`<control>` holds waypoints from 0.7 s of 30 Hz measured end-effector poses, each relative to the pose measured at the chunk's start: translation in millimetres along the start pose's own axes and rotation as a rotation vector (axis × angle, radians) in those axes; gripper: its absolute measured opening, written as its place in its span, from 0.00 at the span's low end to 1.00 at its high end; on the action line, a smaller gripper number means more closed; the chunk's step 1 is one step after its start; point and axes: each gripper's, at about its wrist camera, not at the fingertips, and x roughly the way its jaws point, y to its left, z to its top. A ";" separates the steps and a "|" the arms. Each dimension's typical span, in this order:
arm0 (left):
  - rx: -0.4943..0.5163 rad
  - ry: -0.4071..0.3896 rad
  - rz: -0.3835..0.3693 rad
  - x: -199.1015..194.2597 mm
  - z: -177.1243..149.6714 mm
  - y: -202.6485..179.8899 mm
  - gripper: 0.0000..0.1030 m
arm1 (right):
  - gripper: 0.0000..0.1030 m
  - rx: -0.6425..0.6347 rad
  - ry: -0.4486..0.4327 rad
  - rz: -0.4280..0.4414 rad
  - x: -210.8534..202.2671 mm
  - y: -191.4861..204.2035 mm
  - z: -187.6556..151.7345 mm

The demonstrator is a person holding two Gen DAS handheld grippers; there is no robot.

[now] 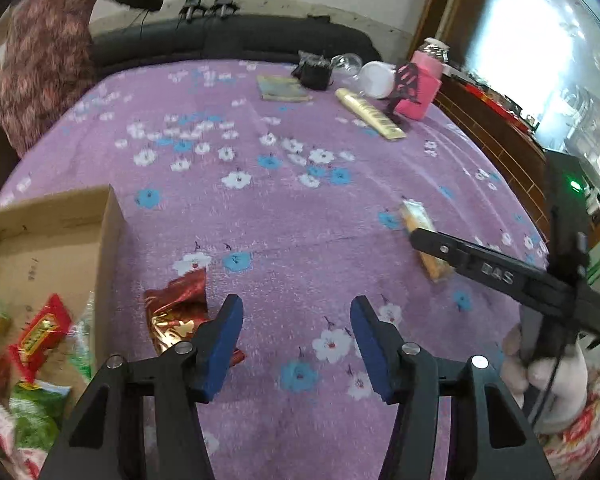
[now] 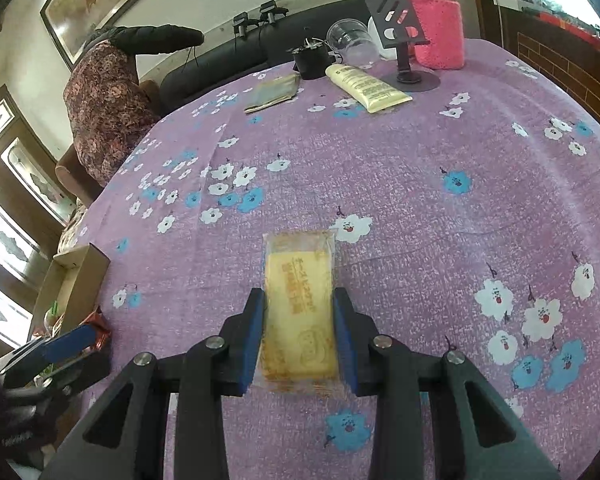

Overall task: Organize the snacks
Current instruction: 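Close the left tool on the red gold-lettered bag and lift it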

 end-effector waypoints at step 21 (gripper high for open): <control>-0.003 0.081 0.076 32.6 1.0 22.0 0.42 | 0.33 -0.008 -0.002 -0.004 1.4 0.9 0.6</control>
